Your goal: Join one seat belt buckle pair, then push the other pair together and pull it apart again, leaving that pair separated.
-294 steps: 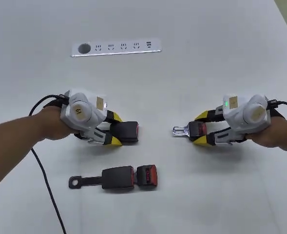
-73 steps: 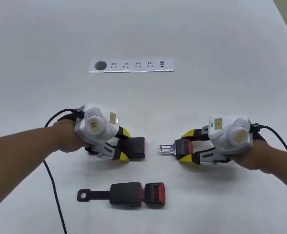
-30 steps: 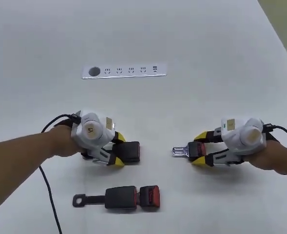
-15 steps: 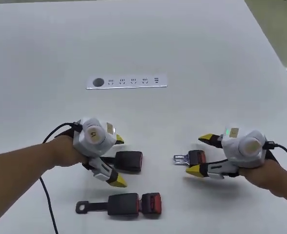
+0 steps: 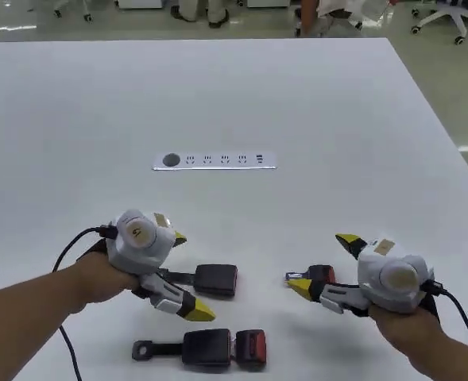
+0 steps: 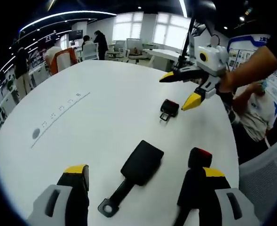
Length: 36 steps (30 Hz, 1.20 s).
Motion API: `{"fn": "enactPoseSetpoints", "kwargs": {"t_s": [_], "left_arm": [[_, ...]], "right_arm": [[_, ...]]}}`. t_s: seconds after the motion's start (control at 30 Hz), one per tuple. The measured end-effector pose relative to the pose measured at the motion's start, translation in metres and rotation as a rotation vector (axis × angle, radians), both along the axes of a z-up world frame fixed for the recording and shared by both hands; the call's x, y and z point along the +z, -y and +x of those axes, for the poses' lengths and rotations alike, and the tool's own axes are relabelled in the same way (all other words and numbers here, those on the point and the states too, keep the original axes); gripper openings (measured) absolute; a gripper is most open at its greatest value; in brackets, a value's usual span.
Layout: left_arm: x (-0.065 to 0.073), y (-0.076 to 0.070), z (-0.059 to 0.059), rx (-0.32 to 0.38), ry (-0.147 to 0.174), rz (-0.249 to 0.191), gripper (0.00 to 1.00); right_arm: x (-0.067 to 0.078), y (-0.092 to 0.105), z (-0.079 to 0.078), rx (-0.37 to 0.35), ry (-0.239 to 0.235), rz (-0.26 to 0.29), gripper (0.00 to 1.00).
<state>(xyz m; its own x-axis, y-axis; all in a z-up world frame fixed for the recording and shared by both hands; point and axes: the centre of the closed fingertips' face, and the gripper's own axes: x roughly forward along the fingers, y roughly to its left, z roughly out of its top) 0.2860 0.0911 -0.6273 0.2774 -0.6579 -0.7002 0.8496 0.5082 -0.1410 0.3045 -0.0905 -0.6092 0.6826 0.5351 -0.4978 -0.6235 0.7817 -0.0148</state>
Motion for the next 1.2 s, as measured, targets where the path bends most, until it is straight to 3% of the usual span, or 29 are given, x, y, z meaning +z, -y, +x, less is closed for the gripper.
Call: {"fn": "enactPoseSetpoints", "kwargs": {"t_s": [0.07,0.27,0.4,0.5,0.63,0.67,0.8,0.9,1.0,1.1,1.2], "left_arm": [[0.006,-0.005,-0.002,0.033,0.002,-0.017,1.00],[0.018,-0.035,-0.009,0.126,0.024,-0.043,1.00],[0.034,-0.045,-0.015,0.203,0.059,-0.087,1.00],[0.038,-0.056,-0.025,0.237,0.061,-0.103,1.00],[0.054,-0.058,-0.042,0.283,0.069,-0.139,1.00],[0.056,-0.063,-0.045,0.305,0.086,-0.148,1.00],[0.055,-0.075,-0.061,0.343,0.088,-0.178,1.00],[0.056,-0.079,-0.074,0.359,0.092,-0.180,1.00],[0.059,-0.090,-0.086,0.375,0.120,-0.186,1.00],[0.062,-0.096,-0.096,0.405,0.119,-0.212,1.00],[0.065,-0.102,-0.105,0.424,0.138,-0.220,1.00]], "right_arm": [[0.006,0.000,-0.002,-0.033,0.023,0.000,0.76],[0.018,-0.007,-0.014,-0.099,0.025,0.047,0.79],[0.024,-0.011,-0.021,-0.110,0.032,0.056,0.80],[0.031,-0.018,-0.034,-0.132,0.047,0.070,0.82],[0.037,-0.021,-0.045,-0.149,0.064,0.077,0.84],[0.039,-0.021,-0.048,-0.153,0.070,0.080,0.84],[0.049,-0.021,-0.061,-0.167,0.091,0.082,0.87],[0.048,-0.019,-0.065,-0.173,0.098,0.079,0.88],[0.051,-0.019,-0.075,-0.181,0.106,0.078,0.88],[0.053,-0.020,-0.090,-0.184,0.107,0.079,0.88],[0.050,-0.021,-0.101,-0.186,0.100,0.077,0.89]]}}
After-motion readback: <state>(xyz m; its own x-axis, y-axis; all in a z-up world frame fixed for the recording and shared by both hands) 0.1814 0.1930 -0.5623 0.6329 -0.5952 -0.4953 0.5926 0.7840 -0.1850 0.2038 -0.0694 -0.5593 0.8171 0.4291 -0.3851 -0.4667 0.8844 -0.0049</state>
